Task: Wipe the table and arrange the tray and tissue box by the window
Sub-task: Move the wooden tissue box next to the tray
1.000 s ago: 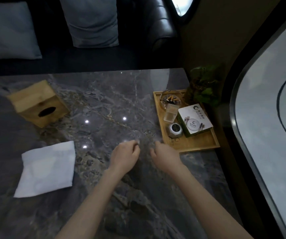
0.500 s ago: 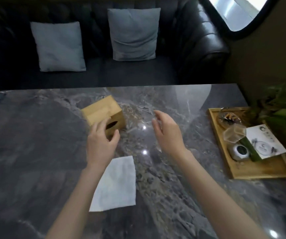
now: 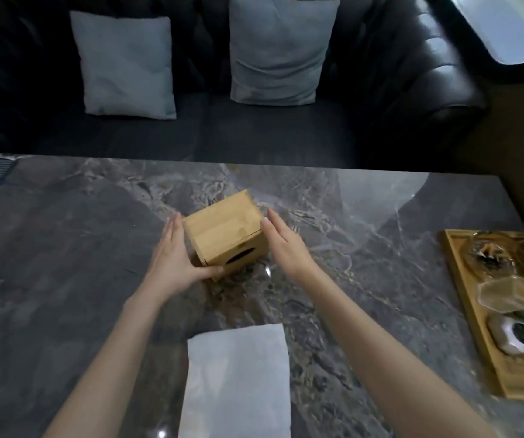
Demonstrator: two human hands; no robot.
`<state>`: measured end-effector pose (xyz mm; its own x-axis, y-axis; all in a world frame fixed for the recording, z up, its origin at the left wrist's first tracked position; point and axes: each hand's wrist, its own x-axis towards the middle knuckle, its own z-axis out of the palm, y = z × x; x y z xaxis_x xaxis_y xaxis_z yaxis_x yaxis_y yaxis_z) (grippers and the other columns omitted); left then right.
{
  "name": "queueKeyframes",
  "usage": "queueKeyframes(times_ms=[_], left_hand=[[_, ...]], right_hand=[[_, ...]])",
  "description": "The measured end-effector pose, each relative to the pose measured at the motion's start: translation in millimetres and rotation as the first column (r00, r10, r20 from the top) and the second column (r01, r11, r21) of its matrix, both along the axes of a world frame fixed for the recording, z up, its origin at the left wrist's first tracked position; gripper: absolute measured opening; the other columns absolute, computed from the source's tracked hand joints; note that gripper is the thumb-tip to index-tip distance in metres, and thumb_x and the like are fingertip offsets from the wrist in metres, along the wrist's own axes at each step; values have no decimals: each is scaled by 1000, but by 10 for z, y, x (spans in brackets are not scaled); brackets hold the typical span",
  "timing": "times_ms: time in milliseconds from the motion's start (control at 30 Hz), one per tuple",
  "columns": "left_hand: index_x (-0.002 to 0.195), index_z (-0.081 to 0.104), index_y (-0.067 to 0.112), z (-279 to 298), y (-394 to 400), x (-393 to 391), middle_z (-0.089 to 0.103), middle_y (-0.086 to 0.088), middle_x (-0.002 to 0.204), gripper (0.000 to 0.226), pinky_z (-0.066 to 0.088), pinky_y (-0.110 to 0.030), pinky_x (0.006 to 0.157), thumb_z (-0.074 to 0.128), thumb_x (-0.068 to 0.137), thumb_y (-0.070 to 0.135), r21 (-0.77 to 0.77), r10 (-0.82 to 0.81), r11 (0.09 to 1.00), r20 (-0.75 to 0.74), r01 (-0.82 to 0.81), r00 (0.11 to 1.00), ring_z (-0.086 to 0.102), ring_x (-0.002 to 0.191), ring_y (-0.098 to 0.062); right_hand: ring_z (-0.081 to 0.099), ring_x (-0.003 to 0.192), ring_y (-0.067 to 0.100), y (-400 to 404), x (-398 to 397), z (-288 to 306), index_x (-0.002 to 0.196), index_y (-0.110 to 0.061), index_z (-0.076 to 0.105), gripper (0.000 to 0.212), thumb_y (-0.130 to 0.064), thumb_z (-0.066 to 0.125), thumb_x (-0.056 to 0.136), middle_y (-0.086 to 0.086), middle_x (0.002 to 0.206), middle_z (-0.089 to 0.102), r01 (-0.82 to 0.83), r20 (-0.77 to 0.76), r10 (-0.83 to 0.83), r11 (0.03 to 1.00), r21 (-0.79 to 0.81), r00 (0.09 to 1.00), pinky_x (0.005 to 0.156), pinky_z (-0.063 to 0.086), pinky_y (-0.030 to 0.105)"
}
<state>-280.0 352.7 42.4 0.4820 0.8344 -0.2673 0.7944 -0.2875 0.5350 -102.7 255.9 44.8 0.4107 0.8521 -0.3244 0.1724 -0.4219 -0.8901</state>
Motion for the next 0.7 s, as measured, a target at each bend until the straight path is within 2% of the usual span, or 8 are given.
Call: queueKeyframes(times_ms=[33,100,167,400,500,633,700], left_hand=[[145,-2,14,-12,11,3,2,-7,157,127,12,-37,117,83,55,42,-25,13,1000,39,-12,999,2,144,-18],[142,14,19,-25,19,10,28,-7,150,115,29,-38,105,86,54,35,-57,50,998,145,-42,988,25,138,-23],[137,23,23,-35,15,17,43,-4,141,105,35,-35,94,87,54,28,-86,87,994,219,-70,972,38,129,-25],[127,38,25,-31,-92,29,54,5,123,93,38,-29,89,89,50,19,-115,154,986,308,-124,939,47,114,-12],[127,40,22,37,-173,42,56,2,123,92,36,-25,88,89,49,17,-95,158,986,324,-134,933,45,108,-6],[127,43,22,147,-314,77,55,8,117,91,36,-23,86,89,49,20,-77,134,990,308,-115,942,45,105,-3],[125,45,24,218,-371,99,55,11,112,90,38,-23,85,90,47,23,-88,134,990,317,-111,939,49,104,-5]], right_hand=[[26,139,17,27,-8,-25,143,-18,28,52,-42,31,97,0,151,31,5,-24,-5,1000,-10,1000,106,20,25],[37,133,20,62,-18,-67,138,-17,39,48,-41,32,97,4,144,43,11,-34,-11,1000,-13,999,98,29,25],[42,127,21,79,-27,-99,134,-17,44,46,-41,31,97,5,138,49,23,-35,-23,1000,-5,999,91,31,24],[43,125,21,22,-101,-134,131,-17,46,44,-40,30,98,6,137,49,103,-65,-103,995,-6,993,94,31,28],[42,122,17,-46,-97,-80,130,-16,46,42,-38,30,98,3,135,50,122,-91,-122,992,1,988,92,28,25],[42,111,10,-209,-61,41,128,-15,48,41,-36,30,98,-6,116,48,147,-113,-146,989,-5,983,91,28,24],[45,107,10,-296,-39,110,120,-18,53,36,-37,33,98,-6,114,51,158,-139,-155,987,11,978,89,31,25]])
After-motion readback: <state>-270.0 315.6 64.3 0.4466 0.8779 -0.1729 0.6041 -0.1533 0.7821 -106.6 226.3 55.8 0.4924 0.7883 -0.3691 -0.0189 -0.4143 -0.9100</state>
